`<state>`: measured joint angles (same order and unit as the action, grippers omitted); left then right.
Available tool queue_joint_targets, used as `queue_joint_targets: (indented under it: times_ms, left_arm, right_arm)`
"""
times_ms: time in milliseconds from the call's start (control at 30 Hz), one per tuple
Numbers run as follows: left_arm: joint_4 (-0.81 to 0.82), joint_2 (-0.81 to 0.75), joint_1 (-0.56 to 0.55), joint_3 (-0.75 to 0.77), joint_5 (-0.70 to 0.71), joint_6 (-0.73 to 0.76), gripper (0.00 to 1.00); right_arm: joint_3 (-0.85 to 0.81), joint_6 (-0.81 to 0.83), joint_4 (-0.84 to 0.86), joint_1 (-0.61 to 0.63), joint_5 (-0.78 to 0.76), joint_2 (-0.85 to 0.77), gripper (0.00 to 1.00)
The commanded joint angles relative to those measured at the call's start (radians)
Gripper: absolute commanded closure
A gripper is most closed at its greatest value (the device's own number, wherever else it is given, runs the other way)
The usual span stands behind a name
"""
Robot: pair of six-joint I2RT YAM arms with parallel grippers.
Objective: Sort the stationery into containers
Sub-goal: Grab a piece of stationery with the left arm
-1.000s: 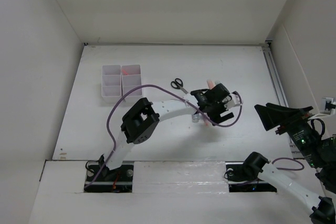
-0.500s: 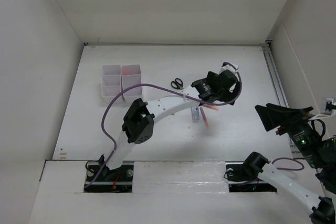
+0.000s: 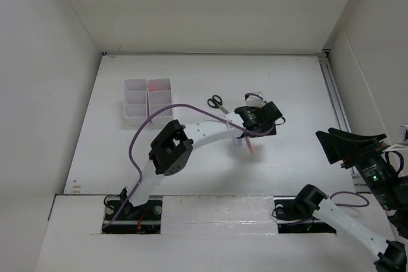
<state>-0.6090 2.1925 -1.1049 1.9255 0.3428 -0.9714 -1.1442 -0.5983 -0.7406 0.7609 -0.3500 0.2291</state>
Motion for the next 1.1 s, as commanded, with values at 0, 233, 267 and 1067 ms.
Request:
queue_joint_targets:
  times_ms: [0, 233, 267, 1067]
  left_arm:
    - [-0.029, -0.046, -0.006, -0.078, 0.035, -0.141, 0.05]
    - [-0.008, -0.037, -0.006, -0.171, 0.004, -0.187, 0.06]
    - [0.003, -0.028, -0.006, -0.171, 0.004, -0.187, 0.06]
    - [-0.120, 0.076, 0.004, -0.077, 0.070, -0.220, 0.38]
  right_arm:
    - [-0.020, 0.005, 0.012, 0.008, 0.013, -0.016, 0.04]
    - [-0.029, 0.005, -0.009, 0.008, 0.013, -0.037, 0.04]
    - [-0.029, 0.005, -0.009, 0.008, 0.013, -0.037, 0.04]
    - [-0.038, 0.005, -0.009, 0.008, 0.013, -0.085, 0.04]
